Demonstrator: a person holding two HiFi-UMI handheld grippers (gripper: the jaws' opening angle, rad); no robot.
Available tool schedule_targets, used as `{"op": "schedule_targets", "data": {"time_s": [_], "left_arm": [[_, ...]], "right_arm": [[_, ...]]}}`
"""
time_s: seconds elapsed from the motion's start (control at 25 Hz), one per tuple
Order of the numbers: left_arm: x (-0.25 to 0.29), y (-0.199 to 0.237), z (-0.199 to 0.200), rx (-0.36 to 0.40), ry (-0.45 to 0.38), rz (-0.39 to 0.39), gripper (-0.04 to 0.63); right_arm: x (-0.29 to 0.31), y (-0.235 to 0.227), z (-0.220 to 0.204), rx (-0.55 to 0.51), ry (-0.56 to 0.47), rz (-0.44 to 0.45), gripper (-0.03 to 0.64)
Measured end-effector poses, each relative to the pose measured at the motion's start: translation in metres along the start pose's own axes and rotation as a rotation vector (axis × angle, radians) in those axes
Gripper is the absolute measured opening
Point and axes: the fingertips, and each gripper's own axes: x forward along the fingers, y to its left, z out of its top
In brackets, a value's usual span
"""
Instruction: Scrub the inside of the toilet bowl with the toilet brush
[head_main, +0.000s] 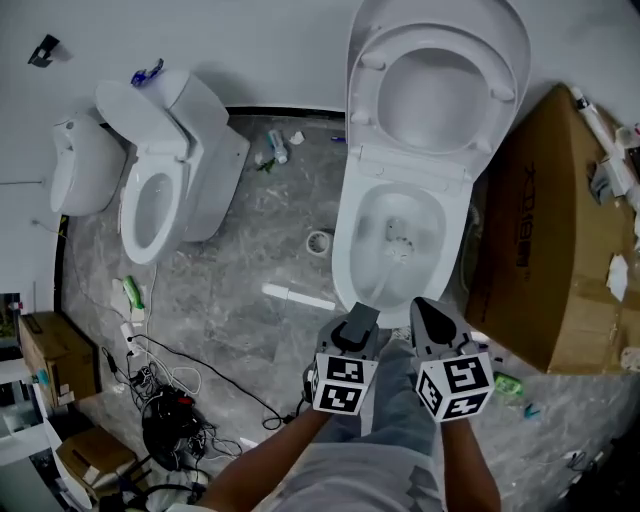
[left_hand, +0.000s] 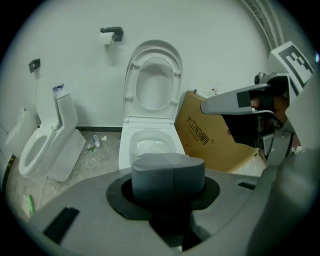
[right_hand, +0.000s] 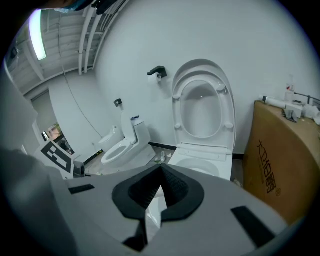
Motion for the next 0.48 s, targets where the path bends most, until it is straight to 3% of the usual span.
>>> {"op": "schedule_targets", "data": {"time_s": [0.48], "left_arm": [[0.092, -0.02, -0.048, -0.006, 0.117, -0.056, 0.158]], "right_arm": [[0.058, -0.045, -0.059, 0.06, 0.099, 0.044, -0.002]]}}
